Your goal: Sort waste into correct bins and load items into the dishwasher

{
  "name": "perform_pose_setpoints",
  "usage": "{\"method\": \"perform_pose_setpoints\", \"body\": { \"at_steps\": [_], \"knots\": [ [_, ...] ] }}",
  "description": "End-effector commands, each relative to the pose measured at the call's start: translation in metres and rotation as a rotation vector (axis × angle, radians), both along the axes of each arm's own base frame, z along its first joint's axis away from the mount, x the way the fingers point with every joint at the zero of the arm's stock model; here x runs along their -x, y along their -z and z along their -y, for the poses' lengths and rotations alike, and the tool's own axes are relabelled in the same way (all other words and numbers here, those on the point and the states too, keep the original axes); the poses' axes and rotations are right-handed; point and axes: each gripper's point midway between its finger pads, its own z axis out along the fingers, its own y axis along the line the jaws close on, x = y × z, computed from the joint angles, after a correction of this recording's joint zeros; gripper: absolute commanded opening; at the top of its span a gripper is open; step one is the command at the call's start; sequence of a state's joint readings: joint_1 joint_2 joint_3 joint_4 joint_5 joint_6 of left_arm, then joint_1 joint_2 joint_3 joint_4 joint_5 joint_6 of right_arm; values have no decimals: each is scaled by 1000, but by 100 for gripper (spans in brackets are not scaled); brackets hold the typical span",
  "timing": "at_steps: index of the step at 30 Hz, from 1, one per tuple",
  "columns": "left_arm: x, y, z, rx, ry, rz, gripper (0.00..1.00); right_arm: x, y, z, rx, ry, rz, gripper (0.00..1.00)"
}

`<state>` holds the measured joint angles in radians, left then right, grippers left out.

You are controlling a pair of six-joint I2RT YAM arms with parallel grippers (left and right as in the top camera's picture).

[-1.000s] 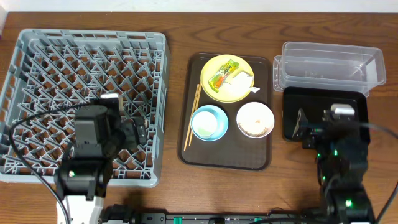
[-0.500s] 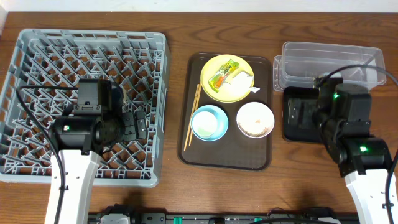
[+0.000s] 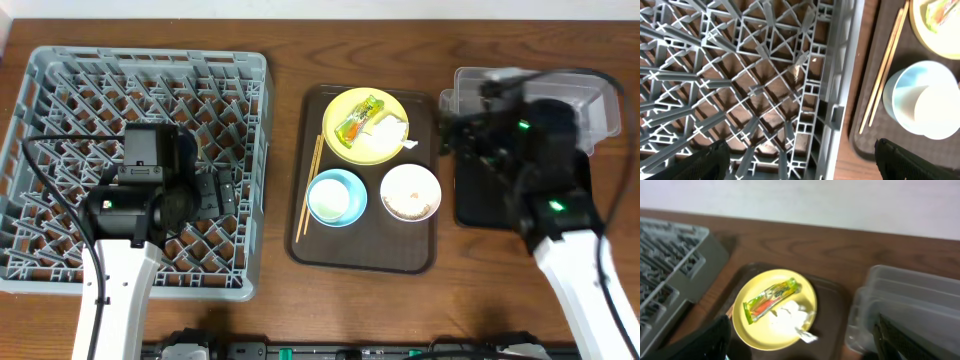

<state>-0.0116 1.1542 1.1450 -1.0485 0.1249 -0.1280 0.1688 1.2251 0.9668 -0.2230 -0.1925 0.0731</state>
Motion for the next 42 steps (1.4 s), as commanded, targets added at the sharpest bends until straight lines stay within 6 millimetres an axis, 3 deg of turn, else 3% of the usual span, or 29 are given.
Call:
{"method": "perform_pose_setpoints", "body": {
  "at_steps": [1,6,13,18,27,29,35,37,40,42],
  "knots": [
    [-7,-13,-14,17,-97,36,95,-13,19,-20,45,-5,-24,89],
    [-10,-19,-32,21,-175,56,95,-25,68,-38,128,6,-108,89],
    [-9,-19,-33,20,-178,55,95,-34,130,-69,163,-20,-201,79],
    [-9,-19,-33,21,-178,51,95,-41,164,-63,208,100,-239,78],
    [-8,-18,-33,21,-178,47,95,-41,209,-64,202,141,-319,68],
    [-7,-18,-33,21,-178,43,95,-42,210,-64,195,147,-320,59],
    [-3,-16,-33,21,-179,25,95,-52,196,-68,164,148,-265,13],
    [-3,-16,-33,21,-179,25,94,-54,187,-69,155,149,-248,2],
    [-3,-16,-33,21,-179,25,95,-58,161,-68,130,156,-205,1],
    [-3,-16,-33,21,-179,25,95,-61,133,-62,104,172,-155,1]
  ]
}}
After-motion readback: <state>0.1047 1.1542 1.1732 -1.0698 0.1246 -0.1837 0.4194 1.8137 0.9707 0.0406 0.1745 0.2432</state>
